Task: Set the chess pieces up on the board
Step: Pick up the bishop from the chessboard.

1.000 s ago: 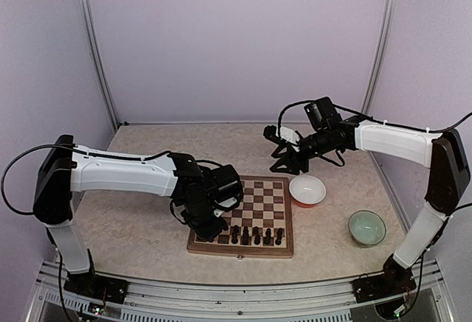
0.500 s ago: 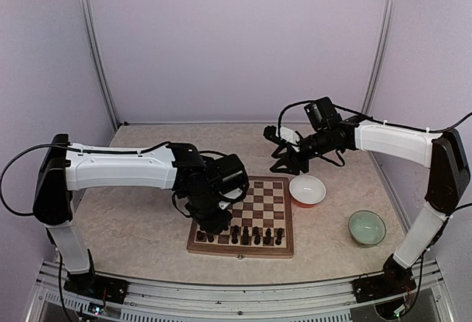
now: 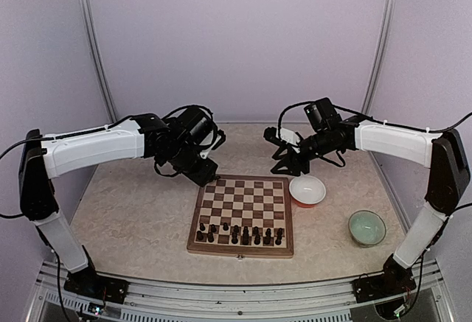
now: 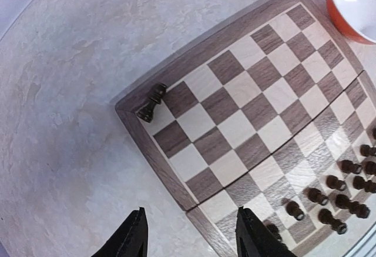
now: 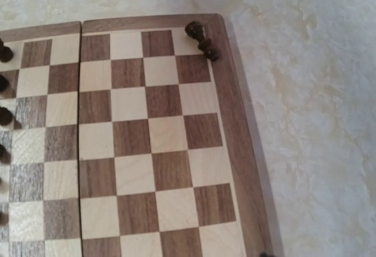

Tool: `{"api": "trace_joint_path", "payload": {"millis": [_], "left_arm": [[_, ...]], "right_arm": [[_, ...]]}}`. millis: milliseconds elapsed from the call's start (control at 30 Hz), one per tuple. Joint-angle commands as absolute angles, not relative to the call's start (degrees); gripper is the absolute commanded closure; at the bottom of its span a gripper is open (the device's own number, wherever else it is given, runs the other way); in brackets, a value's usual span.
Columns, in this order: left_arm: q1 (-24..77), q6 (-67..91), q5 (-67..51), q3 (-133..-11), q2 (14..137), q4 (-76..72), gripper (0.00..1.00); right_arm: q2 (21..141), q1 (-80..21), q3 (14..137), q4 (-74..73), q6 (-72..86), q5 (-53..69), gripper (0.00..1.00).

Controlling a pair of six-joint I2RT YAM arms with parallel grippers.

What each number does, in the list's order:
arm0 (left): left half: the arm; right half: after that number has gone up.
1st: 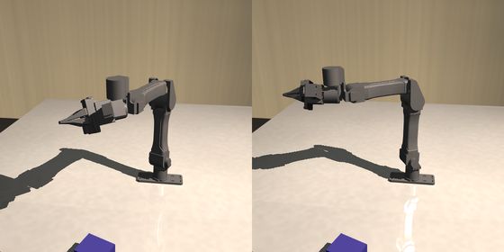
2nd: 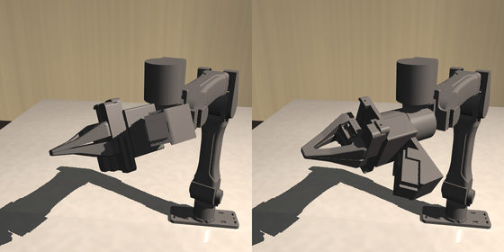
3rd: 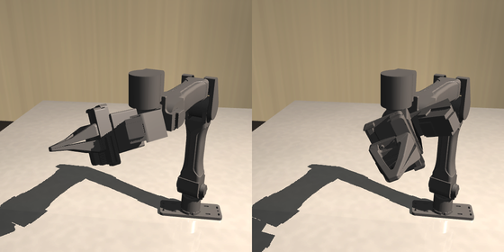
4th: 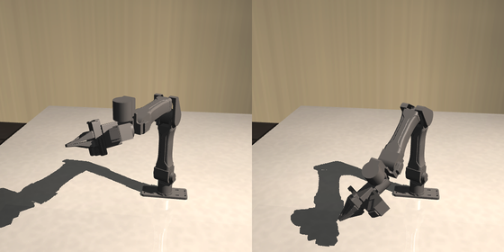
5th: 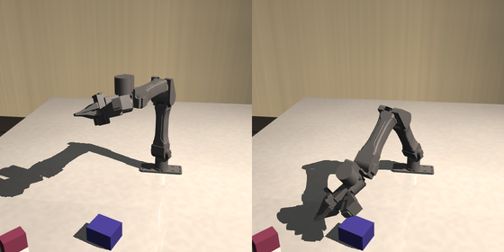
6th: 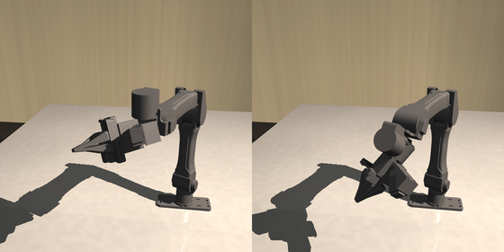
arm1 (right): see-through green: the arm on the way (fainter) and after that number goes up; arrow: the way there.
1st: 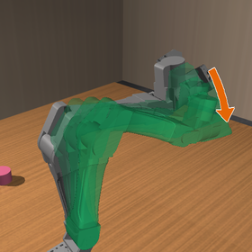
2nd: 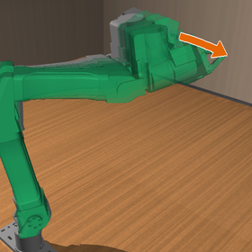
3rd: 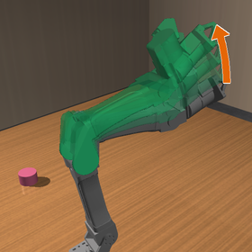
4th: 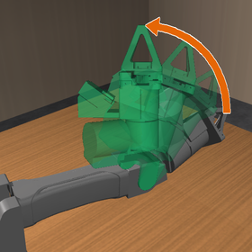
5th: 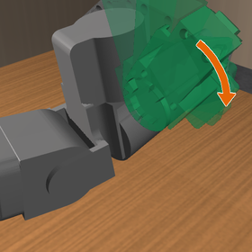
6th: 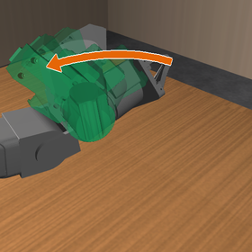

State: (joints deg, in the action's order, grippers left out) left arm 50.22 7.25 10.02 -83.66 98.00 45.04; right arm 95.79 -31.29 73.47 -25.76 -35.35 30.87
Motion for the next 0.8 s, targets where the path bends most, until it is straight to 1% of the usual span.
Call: {"api": "trace_joint_path", "payload": {"millis": [0, 167, 267, 500, 767], "left_arm": [[46.9, -1.7, 10.6, -81.5, 100.5, 36.7, 0.48], [42.1, -7.4, 5.1, -82.0, 104.2, 33.6, 0.47], [40.4, -9.3, 3.7, -83.1, 106.5, 32.7, 0.46], [39.0, -12.4, 1.0, -87.2, 113.1, 33.0, 0.47], [37.8, -13.0, 0.4, -89.3, 117.6, 32.9, 0.51]], "right_arm": [[94.8, -31.5, 73.3, -26.5, -36.1, 30.8, 0.49], [95.0, -31.5, 73.3, -26.8, -36.4, 30.7, 0.49], [95.1, -31.5, 73.3, -26.9, -36.5, 30.8, 0.49], [95.4, -31.5, 73.2, -27.1, -37.0, 30.7, 0.49], [95.7, -31.5, 73.2, -27.4, -37.2, 31.3, 0.49]]}}
